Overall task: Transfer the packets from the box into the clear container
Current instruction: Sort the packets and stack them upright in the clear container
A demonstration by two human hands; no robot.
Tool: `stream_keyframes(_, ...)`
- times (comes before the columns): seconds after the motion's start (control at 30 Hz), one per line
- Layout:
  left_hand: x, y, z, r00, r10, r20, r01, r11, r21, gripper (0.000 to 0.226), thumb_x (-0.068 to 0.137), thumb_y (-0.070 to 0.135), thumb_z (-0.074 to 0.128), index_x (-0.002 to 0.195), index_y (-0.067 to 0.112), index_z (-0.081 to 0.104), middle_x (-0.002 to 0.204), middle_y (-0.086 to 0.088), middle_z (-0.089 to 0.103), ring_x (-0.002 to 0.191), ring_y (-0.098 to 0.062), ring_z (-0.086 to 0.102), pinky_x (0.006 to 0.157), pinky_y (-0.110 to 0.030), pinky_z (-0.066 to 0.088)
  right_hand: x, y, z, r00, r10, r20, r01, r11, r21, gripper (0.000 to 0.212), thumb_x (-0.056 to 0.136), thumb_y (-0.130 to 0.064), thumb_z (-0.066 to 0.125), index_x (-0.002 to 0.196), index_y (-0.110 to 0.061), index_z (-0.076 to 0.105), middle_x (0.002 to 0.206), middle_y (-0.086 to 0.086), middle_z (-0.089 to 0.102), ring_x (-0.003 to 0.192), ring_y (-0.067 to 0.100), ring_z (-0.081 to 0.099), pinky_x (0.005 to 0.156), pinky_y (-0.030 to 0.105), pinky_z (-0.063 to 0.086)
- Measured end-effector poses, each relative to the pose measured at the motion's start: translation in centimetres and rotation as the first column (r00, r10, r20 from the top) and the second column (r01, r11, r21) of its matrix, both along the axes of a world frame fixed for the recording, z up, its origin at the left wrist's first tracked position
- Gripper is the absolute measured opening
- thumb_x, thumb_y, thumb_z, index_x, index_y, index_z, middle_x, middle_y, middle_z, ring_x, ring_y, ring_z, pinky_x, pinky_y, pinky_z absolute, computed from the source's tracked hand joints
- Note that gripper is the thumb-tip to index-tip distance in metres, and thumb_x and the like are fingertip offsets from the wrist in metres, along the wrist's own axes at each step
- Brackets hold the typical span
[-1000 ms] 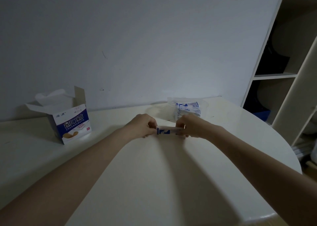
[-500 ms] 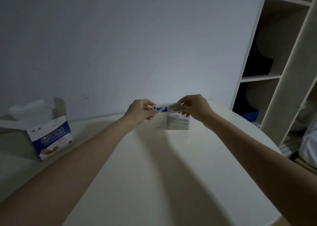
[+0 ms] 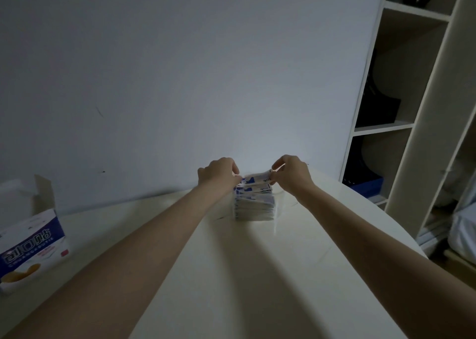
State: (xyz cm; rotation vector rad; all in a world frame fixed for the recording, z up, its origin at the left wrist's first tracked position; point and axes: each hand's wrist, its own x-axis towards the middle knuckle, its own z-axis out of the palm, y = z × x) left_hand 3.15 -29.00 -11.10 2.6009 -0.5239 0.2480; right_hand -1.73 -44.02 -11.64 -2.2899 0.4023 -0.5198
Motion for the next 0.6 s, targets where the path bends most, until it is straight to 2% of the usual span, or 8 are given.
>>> stream_keyframes(0.07,0.3,0.0,0.2,0.999,0.017,0.03,-0.018,0.999,0.043,0.02,0.089,0.025,0.054,0.107,0.018,0.059,0.113,0.0,0.063,0.106,-0.021,0.056,0.088,-0.032,0.033,0.4,0.1,0.2,1.0,0.0,-0.027,-0.002,0.998,-0.063,0.022,0.088,-0.014,0.058,0.108,-0.006,0.056,0.103,0.014,0.068,0.087,0.023,0.062,0.056,0.023,0.043)
stream_keyframes(0.2,0.6,-0.1,0.2,0.992,0.003,0.126,-0.028,0.98,0.199,0.022,0.092,0.03,0.051,0.11,0.018,0.057,0.111,-0.001,0.064,0.103,-0.021,0.058,0.087,-0.033,0.03,1.1,0.3,-0.2,0.99,-0.027,-0.136,-0.004,0.974,-0.228,0.023,0.085,-0.008,0.057,0.107,-0.003,0.057,0.106,0.015,0.066,0.096,0.03,0.063,0.077,0.037,0.052)
stream_keyframes(0.3,0.6,-0.2,0.1,0.989,-0.027,0.146,-0.015,0.96,0.28,0.017,0.091,0.037,0.052,0.097,0.021,0.057,0.103,-0.001,0.066,0.091,-0.02,0.057,0.081,-0.032,0.024,1.1,0.4,-0.5,0.985,-0.064,-0.158,-0.002,0.923,-0.384,0.021,0.085,-0.012,0.057,0.105,-0.005,0.056,0.104,0.012,0.063,0.097,0.028,0.058,0.077,0.034,0.047)
stream_keyframes(0.5,0.4,-0.2,0.2,0.998,-0.035,0.049,0.018,0.947,0.322,0.029,0.082,0.05,0.06,0.089,0.022,0.064,0.094,0.002,0.066,0.093,-0.019,0.059,0.081,-0.032,0.023,1.3,0.6,-0.6,0.986,-0.08,-0.144,-0.002,0.868,-0.497,0.019,0.085,-0.02,0.063,0.099,-0.007,0.061,0.099,0.011,0.066,0.095,0.027,0.058,0.084,0.037,0.052)
stream_keyframes(0.6,0.6,-0.1,0.3,0.999,-0.03,-0.045,0.042,0.949,0.311,0.026,0.079,0.045,0.063,0.091,0.022,0.066,0.1,0.002,0.068,0.096,-0.019,0.059,0.081,-0.032,0.023,1.3,0.6,-0.4,0.987,-0.083,-0.14,-0.003,0.85,-0.527,0.018,0.084,-0.021,0.064,0.096,-0.008,0.063,0.097,0.01,0.067,0.094,0.027,0.059,0.084,0.036,0.051)
